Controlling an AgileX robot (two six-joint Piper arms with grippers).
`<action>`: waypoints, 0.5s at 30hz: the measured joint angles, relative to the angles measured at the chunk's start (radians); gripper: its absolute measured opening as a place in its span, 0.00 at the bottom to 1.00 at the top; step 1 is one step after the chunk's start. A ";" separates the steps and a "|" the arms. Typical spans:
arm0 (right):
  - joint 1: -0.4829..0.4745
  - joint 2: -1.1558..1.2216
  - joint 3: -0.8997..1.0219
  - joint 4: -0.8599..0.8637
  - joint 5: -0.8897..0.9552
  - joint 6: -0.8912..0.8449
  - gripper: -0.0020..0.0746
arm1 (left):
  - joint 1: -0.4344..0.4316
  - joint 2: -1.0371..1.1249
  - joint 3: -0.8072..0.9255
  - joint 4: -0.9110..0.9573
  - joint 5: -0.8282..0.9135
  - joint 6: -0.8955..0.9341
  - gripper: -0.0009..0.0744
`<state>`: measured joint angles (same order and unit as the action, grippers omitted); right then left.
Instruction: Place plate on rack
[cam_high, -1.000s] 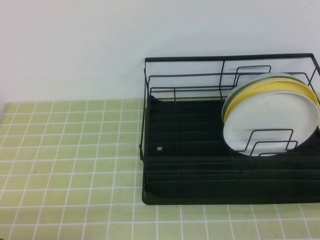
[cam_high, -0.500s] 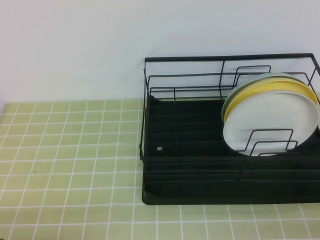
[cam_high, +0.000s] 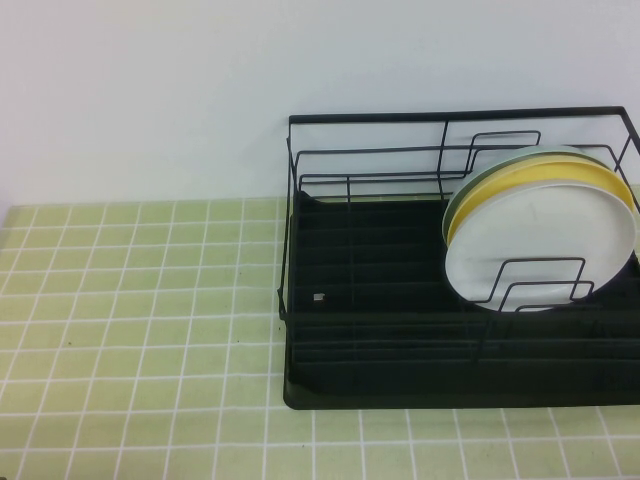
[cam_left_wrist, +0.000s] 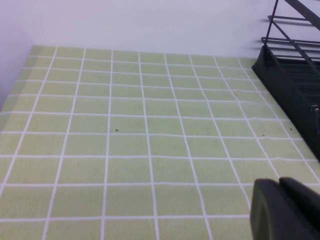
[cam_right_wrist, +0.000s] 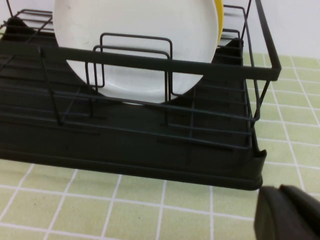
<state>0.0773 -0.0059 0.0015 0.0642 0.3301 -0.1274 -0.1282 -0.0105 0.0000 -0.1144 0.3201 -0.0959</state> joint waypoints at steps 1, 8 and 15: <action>0.000 0.000 0.000 -0.001 0.000 0.005 0.02 | 0.000 0.000 0.000 0.000 0.000 0.000 0.01; 0.000 0.000 0.000 -0.001 0.000 0.005 0.02 | 0.000 0.000 0.000 0.000 0.000 0.000 0.01; 0.000 0.000 0.000 -0.001 -0.001 0.005 0.02 | 0.000 0.000 0.000 0.000 0.000 0.000 0.01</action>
<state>0.0773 -0.0059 0.0015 0.0629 0.3293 -0.1224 -0.1282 -0.0105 0.0000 -0.1144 0.3201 -0.0959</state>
